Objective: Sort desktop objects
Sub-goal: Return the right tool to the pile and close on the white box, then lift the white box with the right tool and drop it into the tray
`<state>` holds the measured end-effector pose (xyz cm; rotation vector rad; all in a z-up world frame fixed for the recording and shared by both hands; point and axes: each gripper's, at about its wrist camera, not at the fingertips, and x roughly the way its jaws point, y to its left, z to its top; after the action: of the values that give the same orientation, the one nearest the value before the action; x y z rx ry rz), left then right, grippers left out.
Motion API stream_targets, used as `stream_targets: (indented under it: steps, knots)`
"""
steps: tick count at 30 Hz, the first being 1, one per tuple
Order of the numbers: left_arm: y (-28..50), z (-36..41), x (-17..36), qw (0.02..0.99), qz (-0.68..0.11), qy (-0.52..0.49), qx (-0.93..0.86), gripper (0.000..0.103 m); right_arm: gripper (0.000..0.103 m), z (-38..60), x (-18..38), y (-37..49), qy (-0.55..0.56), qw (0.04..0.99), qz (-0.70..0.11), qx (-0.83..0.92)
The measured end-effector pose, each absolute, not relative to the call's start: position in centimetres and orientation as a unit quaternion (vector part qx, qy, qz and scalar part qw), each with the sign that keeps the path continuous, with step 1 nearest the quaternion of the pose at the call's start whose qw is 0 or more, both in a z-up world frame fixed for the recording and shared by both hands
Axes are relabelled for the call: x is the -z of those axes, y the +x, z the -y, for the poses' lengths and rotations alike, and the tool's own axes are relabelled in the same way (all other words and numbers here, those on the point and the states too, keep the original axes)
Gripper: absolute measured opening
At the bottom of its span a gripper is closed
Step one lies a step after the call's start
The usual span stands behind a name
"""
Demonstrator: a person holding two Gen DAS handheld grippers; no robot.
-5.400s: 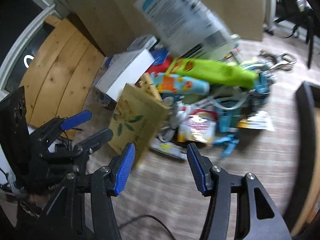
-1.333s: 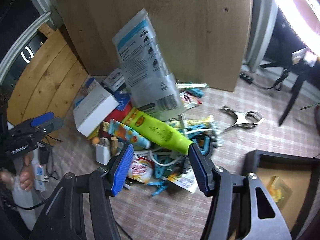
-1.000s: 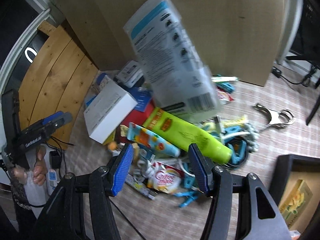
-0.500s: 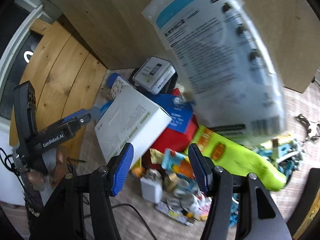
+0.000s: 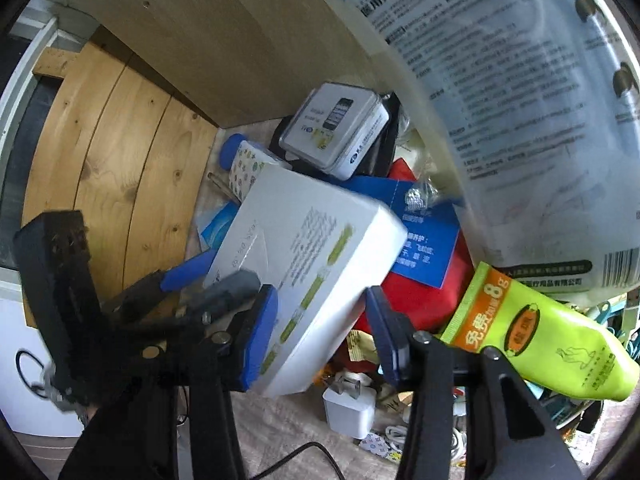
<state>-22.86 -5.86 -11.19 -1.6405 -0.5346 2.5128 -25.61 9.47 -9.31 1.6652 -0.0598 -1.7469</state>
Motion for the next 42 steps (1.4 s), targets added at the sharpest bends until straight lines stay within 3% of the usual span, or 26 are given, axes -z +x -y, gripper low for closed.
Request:
stream_targets:
  steps: [25,42]
  knots:
    - [-13.9,-6.1,4.2,0.064,0.114,-0.474,-0.871,0.071,0.043,-19.2,3.6,-19.1,0.563,0.383,-0.044,0.731]
    - [-14.7,-26.0,2.9,0.177,0.054,-0.473,-0.861,0.071,0.043,-38.4,0.7,-18.2,0.542,0.290,-0.011,0.789]
